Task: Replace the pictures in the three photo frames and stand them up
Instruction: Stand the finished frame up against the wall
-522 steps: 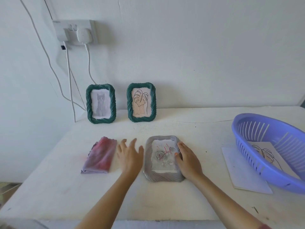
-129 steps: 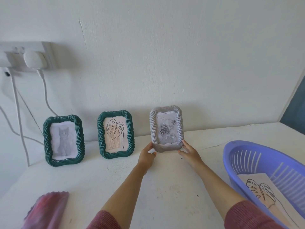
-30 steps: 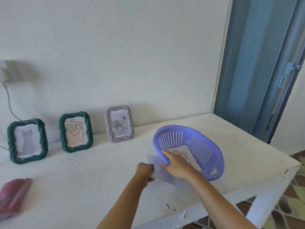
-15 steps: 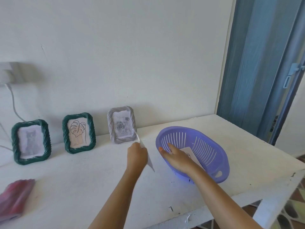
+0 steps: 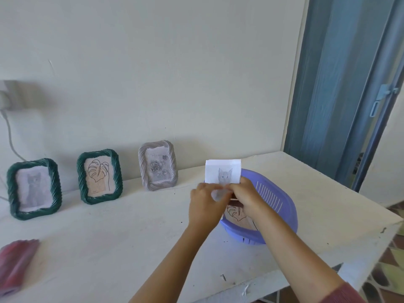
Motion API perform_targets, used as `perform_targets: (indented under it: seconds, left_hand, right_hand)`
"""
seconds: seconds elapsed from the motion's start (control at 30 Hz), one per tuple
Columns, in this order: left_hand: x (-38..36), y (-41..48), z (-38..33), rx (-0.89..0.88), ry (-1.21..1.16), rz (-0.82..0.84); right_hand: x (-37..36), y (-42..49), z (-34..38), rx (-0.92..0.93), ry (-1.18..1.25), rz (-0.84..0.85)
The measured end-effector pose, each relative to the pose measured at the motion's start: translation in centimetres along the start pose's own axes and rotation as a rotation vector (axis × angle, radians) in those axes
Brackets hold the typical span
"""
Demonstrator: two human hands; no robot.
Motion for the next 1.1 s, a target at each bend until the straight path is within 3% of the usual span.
perform_targets:
  seconds: [0.1, 0.17, 0.23, 0.4, 0.6, 0.77, 0.97, 1.1]
  left_hand:
    - [0.6, 1.1, 1.1, 0.165, -0.229, -0.118]
    - [0.4, 1.9, 1.9, 0.294, -0.408, -0.008]
    - [0.0, 2.1, 1.9, 0.314, -0.477, 0.098]
    - [-1.3, 2.3, 1.1, 0.324, -0.576, 0.160]
    - [-1.3, 3.2, 4.0, 0.348, -0.238, 0.069]
    - [-1.9, 3.3, 5.6, 0.389, -0.282, 0.137]
    - [-2.2, 3.8, 6.8, 0.388, -0.276, 0.149]
    - [-2.4, 3.8, 6.9, 0.378, -0.275, 0.149]
  right_hand:
    - [0.9, 0.3, 0.5, 0.044, -0.012, -0.003]
    - [1.1, 0.6, 0.6, 0.041, 0.042, 0.048]
    - [1.0, 0.7, 0.7, 0.019, 0.064, 0.107]
    - [1.2, 2.1, 0.5, -0.063, -0.127, 0.161]
    - [5.9, 5.6, -1.6, -0.160, -0.301, -0.047]
    - [6.9, 8.1, -6.5, -0.361, -0.579, 0.058]
    - [4.9, 5.7, -5.4, -0.371, -0.867, 0.140]
    - [4.6, 5.4, -5.6, -0.374, -0.926, 0.190]
Point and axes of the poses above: each hand's wrist, its own y-axis towards the middle knuckle, its own x-axis out of the back of the hand, z = x × y, the point moved 2 cm from there along y, towards the middle knuckle, and after that the axes turned 7 degrees about -y, right-handed, at the moved point
